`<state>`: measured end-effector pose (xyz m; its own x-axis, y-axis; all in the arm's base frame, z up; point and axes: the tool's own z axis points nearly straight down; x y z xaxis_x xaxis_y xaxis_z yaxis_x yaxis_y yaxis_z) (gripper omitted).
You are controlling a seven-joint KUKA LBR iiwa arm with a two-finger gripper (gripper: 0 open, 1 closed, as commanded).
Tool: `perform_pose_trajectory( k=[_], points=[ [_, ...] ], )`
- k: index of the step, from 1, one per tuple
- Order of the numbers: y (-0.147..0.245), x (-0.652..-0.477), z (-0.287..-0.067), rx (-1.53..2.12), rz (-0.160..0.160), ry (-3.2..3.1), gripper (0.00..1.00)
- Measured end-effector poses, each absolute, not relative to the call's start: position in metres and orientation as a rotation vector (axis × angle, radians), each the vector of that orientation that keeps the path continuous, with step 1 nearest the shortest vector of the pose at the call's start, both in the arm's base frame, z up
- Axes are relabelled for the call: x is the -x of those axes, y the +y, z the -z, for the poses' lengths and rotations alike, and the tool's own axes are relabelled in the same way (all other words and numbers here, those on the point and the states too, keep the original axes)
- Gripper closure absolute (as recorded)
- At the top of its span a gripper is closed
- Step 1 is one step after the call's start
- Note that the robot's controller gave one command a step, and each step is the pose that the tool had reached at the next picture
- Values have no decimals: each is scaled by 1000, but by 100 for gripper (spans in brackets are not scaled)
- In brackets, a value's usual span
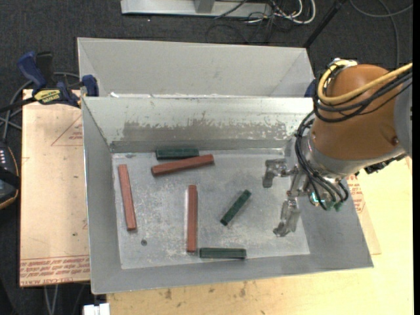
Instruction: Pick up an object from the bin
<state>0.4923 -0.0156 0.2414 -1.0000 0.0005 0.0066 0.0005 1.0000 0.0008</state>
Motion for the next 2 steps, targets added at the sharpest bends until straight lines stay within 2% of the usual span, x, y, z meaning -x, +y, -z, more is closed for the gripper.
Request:
perform_pose_trajectory(
  k=[1, 2],
  points=[
    [11, -565, -170, -188, 3, -3137, 0],
    [-30, -579, -65, -355, 2, -3118, 0]
  ],
)
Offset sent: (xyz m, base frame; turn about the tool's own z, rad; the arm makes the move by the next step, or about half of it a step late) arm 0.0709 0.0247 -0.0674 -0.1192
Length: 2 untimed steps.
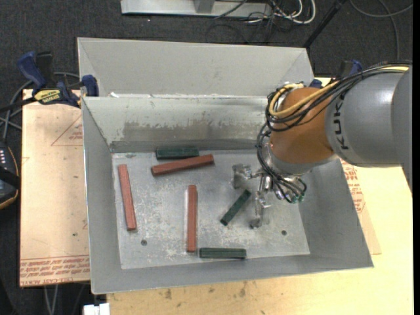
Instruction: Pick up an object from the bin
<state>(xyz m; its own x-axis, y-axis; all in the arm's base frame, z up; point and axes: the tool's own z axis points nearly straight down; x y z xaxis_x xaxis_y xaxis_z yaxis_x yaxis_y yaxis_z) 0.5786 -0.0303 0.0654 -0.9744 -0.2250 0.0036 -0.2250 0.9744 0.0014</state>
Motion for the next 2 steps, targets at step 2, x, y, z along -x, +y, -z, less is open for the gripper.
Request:
perform_pose_trajectory(
  k=[2],
  points=[
    [1, -594, -185, -730, -1, -3065, 100]
  ],
)
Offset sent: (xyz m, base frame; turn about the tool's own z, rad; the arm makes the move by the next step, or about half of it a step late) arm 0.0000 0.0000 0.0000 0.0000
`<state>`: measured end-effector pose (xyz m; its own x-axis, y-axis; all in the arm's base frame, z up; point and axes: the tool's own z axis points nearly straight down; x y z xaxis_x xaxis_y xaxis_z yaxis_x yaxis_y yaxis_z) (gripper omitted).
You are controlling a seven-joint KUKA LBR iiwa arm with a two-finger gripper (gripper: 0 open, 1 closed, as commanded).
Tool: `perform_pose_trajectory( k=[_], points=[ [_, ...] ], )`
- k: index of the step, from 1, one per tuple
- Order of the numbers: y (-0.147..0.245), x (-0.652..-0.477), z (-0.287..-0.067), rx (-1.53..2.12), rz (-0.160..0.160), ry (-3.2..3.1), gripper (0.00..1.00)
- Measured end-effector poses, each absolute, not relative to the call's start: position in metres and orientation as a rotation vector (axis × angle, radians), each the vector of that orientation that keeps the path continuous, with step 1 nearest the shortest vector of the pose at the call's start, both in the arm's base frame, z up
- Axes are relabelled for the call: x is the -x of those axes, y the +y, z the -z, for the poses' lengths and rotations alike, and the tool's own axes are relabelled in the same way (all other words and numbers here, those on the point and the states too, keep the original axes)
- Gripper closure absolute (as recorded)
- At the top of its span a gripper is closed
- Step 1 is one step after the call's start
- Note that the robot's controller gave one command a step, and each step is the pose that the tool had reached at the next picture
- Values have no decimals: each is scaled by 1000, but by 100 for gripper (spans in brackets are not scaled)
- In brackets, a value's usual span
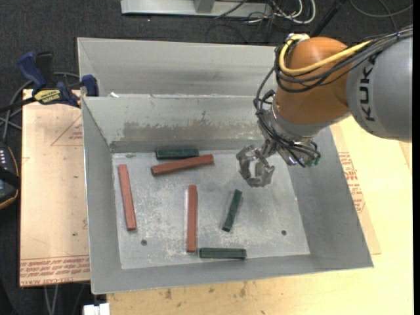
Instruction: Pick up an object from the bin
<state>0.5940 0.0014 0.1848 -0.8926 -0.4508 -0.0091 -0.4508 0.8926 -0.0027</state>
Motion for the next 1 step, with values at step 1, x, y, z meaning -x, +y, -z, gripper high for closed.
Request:
perform_pose_trajectory(
  k=[1],
  points=[
    [1, -593, -182, 725, -1, 3053, 0]
  ],
)
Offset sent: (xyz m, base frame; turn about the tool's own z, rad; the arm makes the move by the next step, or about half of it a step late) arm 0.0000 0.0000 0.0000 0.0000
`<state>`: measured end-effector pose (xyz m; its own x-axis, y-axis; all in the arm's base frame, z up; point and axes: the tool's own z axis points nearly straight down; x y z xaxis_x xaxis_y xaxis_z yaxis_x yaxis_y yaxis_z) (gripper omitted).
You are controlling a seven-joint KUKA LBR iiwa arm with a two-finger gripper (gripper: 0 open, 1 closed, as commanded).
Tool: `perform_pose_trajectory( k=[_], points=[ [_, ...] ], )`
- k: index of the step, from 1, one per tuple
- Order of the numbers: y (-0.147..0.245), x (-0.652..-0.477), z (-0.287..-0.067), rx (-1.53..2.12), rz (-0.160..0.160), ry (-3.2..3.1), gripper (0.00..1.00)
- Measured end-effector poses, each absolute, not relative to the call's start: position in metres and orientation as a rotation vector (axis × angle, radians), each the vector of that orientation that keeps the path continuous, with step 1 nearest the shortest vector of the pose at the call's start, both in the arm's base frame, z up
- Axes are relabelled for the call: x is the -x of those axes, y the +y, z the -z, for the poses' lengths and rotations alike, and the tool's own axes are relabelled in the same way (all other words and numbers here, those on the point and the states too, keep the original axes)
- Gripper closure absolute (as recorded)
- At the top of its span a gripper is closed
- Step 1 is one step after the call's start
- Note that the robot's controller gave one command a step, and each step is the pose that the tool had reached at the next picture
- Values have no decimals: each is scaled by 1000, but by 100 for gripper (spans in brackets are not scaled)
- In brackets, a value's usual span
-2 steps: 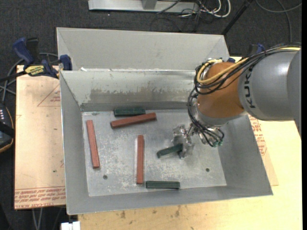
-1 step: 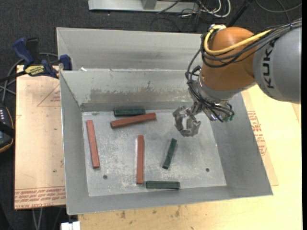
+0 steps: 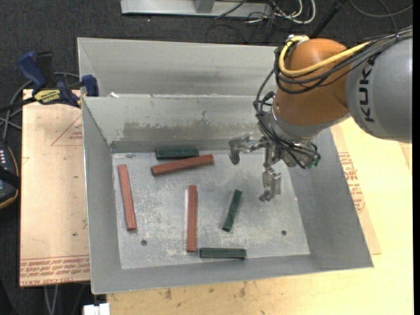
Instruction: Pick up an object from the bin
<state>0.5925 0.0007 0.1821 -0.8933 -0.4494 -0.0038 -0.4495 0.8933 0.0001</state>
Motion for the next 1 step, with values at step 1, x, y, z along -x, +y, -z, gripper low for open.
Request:
perform_pose_trajectory(
  k=[1],
  points=[
    [-16, -600, -69, 1052, -4, 2964, 0]
  ],
)
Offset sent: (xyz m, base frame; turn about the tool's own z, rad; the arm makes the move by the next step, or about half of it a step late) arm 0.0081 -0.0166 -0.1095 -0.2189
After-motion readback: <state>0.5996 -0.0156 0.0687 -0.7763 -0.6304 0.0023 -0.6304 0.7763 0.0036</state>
